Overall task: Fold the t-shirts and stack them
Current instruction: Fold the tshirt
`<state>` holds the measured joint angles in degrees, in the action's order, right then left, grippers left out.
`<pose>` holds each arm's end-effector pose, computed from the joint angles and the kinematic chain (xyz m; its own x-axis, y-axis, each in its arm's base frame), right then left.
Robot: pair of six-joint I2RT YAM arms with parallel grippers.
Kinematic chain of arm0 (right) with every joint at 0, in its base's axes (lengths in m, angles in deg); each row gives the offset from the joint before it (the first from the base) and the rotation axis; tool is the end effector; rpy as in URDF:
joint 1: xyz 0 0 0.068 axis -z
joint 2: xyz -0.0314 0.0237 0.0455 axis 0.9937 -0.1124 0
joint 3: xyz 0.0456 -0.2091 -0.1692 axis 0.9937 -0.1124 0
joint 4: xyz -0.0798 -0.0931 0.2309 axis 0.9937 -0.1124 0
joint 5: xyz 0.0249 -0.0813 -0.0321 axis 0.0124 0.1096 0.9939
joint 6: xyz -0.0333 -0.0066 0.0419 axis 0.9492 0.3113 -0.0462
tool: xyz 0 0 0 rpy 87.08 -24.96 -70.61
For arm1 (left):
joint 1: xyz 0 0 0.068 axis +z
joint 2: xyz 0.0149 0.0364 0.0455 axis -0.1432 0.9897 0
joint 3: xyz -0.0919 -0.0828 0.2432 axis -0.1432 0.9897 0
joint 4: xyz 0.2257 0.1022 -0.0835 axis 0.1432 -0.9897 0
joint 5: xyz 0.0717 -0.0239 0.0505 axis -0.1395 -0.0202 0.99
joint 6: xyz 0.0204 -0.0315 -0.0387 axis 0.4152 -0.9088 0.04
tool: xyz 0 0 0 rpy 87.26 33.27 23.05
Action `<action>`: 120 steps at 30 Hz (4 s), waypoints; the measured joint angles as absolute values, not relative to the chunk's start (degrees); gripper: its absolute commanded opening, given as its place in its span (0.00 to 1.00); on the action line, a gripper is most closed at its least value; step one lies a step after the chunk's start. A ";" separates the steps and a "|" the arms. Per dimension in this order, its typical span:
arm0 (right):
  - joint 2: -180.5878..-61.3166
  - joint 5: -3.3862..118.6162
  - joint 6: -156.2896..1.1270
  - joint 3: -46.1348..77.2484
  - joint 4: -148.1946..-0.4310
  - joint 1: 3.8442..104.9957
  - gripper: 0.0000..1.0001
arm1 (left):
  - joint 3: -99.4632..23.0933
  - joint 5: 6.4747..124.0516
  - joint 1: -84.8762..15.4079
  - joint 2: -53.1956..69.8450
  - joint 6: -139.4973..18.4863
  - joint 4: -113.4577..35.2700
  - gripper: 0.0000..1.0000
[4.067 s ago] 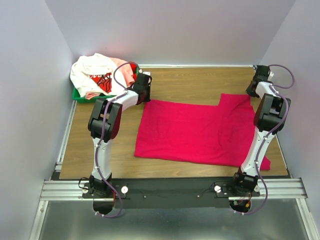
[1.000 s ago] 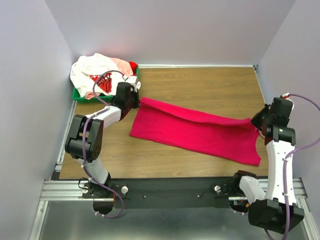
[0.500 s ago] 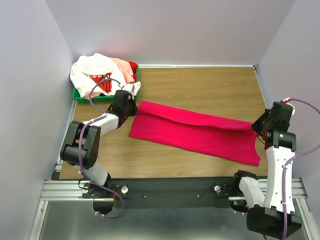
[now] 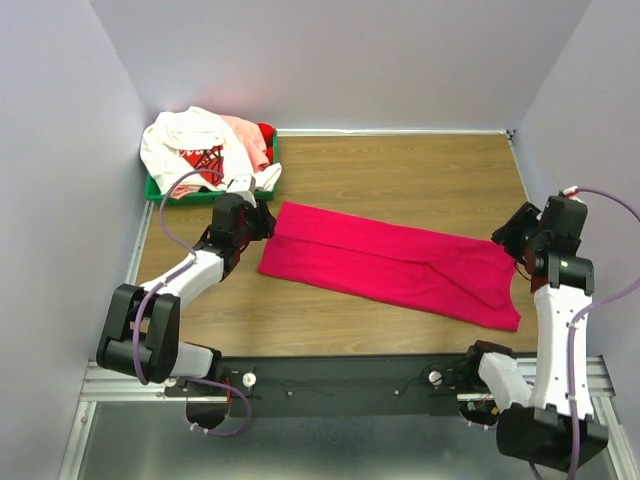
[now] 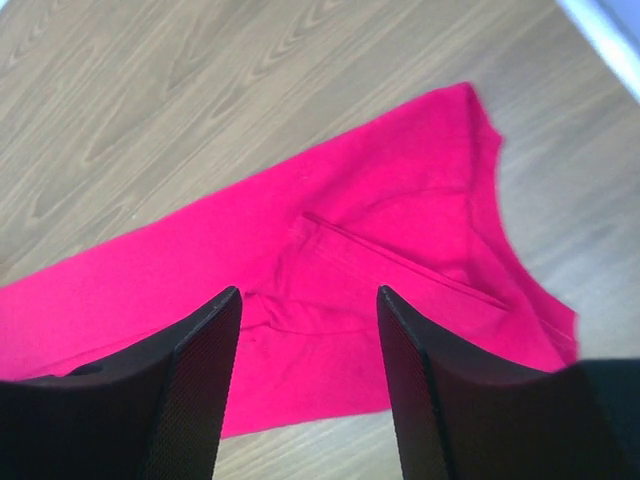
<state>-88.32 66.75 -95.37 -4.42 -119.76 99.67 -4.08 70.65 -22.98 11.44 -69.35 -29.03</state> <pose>0.1590 -0.0469 0.3327 -0.4240 0.5558 -0.7151 0.5210 0.7955 0.3094 0.2792 -0.0753 0.2070 -0.5331 -0.2201 -0.8169 0.1184 0.9367 -0.3296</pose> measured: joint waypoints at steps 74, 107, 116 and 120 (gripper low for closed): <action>-114.85 74.18 -101.92 -17.07 -99.13 75.32 0.00 | -3.38 66.34 -22.98 16.60 -66.75 -23.68 0.53; -104.56 80.76 -119.67 -22.93 -113.01 56.63 0.31 | -3.34 64.71 -22.98 16.60 -66.75 -23.68 0.53; -103.42 85.03 -120.92 -19.85 -115.76 55.73 0.65 | -3.23 64.73 -23.00 16.25 -66.90 -23.72 0.52; -107.11 89.90 -120.59 -17.53 -115.21 55.73 0.72 | -3.23 64.75 -24.20 14.52 -67.82 -23.57 0.50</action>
